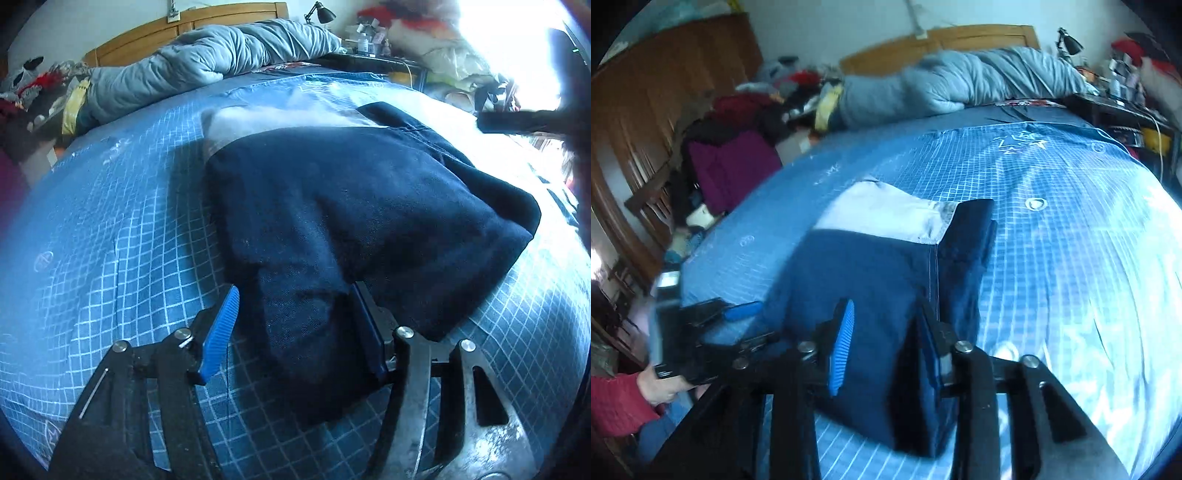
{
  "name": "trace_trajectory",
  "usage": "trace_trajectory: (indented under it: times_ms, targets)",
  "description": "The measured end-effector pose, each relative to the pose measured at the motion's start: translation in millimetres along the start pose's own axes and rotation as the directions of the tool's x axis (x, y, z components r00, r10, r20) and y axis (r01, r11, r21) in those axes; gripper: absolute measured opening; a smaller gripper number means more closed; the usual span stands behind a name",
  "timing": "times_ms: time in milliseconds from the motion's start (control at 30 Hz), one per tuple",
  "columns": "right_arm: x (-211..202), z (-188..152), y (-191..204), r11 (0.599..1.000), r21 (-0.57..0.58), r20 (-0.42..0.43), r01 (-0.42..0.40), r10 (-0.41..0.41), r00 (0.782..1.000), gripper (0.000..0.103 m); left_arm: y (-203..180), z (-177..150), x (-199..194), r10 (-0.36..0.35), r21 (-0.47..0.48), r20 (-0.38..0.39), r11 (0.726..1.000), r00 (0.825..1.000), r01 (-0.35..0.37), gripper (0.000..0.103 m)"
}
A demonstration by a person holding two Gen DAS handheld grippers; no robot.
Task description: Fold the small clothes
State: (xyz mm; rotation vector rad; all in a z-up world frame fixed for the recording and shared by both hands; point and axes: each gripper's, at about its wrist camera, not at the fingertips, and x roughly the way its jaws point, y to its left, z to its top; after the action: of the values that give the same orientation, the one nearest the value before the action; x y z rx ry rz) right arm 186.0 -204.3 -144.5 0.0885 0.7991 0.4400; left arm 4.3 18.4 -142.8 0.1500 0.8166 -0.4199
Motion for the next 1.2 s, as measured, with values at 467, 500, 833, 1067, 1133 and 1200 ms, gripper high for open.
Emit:
trace_trajectory:
  times_ms: [467, 500, 833, 1067, 1133, 1200]
  targets:
    - [29.2, 19.3, -13.0, 0.954, -0.012, 0.087, 0.301, -0.299, 0.95, 0.013, 10.5, -5.0, 0.3, -0.062, -0.08, -0.018, 0.995, 0.998, 0.061, 0.073]
    - [31.7, 9.2, -6.8, 0.949, -0.036, 0.078, 0.315, -0.311, 0.947, 0.013, 10.7, -4.8, 0.0, -0.064, -0.082, -0.018, 0.995, 0.998, 0.062, 0.073]
    - [22.5, 29.4, -11.3, 0.965, -0.049, 0.078, 0.257, -0.253, 0.964, 0.021, 42.9, 62.8, -28.4, -0.021, -0.093, 0.196, 0.995, 0.98, 0.039, 0.064]
    - [151.8, 88.4, -76.6, 0.949, -0.043, -0.195, 0.313, -0.315, 0.929, 0.029, 45.2, 109.4, 103.5, 0.195, 0.044, -0.019, 0.98, 0.981, -0.194, 0.067]
    - [163.9, 86.5, -82.4, 0.952, -0.023, -0.173, 0.304, -0.303, 0.937, 0.034, 42.5, 113.5, 94.1, 0.194, 0.062, -0.009, 0.979, 0.981, -0.194, 0.062]
    - [151.9, 91.9, -78.2, 0.949, -0.016, -0.186, 0.316, -0.313, 0.931, 0.034, 38.4, 108.2, 67.0, 0.121, 0.052, 0.021, 0.991, 0.992, -0.122, 0.056]
